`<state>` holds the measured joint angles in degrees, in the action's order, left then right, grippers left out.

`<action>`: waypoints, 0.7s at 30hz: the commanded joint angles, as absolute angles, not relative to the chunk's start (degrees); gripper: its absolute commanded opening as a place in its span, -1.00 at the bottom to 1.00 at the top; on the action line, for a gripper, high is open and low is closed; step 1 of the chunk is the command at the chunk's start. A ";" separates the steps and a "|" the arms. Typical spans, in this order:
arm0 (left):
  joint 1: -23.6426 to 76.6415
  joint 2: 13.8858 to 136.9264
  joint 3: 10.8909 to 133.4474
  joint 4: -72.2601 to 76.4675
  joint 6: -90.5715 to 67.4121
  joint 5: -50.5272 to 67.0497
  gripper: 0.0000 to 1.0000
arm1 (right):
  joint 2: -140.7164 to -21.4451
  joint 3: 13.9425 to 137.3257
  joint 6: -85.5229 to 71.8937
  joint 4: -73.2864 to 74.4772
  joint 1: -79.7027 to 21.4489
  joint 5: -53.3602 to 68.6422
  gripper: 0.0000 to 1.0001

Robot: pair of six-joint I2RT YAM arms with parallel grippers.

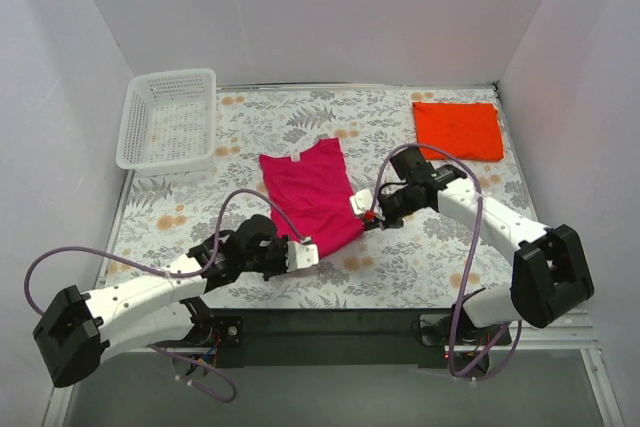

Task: Fold and stack the t-shirts
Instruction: Fold the tshirt

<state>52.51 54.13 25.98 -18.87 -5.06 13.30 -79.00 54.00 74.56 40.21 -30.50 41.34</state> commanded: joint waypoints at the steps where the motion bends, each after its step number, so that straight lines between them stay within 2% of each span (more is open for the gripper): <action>1: 43.81 54.40 32.76 -21.53 -0.45 18.18 -1.00 | -83.31 62.38 68.66 40.87 -29.53 41.57 -0.97; 10: 25.42 69.58 45.61 -16.18 9.05 26.45 -1.00 | -100.88 85.58 58.02 39.38 -26.54 39.90 -0.97; 16: 20.22 80.23 53.08 -9.94 9.49 26.63 -1.00 | -112.40 99.91 47.13 35.43 -25.31 38.06 -0.97; 21: 18.28 86.48 55.55 -3.26 9.32 24.44 -1.00 | -117.67 103.88 38.60 27.70 -25.05 34.11 -0.97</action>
<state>19.18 85.67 53.25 -9.13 8.16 24.53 -116.20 100.44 46.70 33.69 -25.28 36.47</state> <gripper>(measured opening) 0.027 0.013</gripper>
